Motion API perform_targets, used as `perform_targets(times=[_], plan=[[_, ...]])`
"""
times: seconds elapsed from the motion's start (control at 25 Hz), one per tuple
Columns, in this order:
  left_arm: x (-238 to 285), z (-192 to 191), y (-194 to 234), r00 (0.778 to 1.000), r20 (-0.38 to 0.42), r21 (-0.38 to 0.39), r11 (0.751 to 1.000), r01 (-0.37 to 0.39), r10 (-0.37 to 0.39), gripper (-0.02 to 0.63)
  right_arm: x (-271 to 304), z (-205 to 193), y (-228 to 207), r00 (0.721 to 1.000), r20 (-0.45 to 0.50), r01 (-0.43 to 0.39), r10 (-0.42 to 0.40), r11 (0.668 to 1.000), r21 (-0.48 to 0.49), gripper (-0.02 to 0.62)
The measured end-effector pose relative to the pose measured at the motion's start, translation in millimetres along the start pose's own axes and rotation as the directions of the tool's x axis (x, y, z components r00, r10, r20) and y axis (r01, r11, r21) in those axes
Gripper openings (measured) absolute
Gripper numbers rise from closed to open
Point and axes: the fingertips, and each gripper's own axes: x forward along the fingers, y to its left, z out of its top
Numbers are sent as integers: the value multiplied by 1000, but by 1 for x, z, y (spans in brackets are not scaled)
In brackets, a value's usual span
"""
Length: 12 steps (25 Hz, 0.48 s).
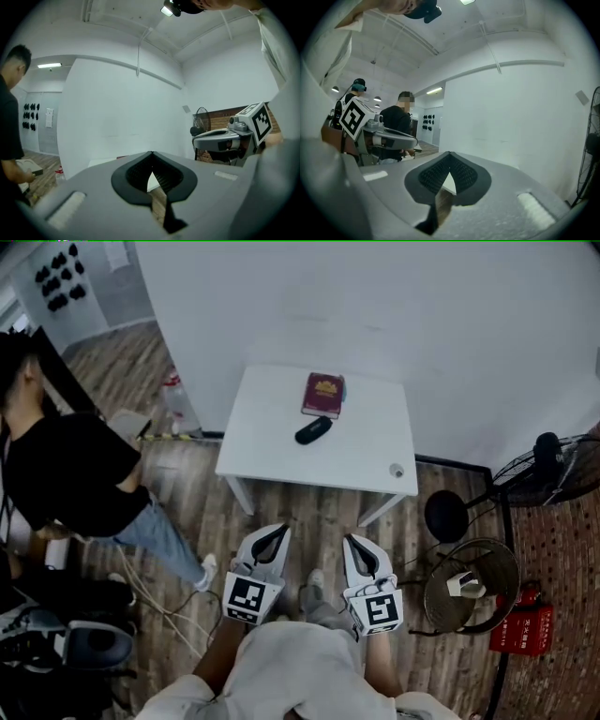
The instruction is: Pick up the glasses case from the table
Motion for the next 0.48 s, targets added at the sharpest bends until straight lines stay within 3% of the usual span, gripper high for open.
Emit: perform_targets(times=[0.48], plan=[[108, 19, 22, 997, -26, -9, 997, -73, 73, 18, 72, -1, -96, 995, -12, -98, 98, 995, 12, 5]])
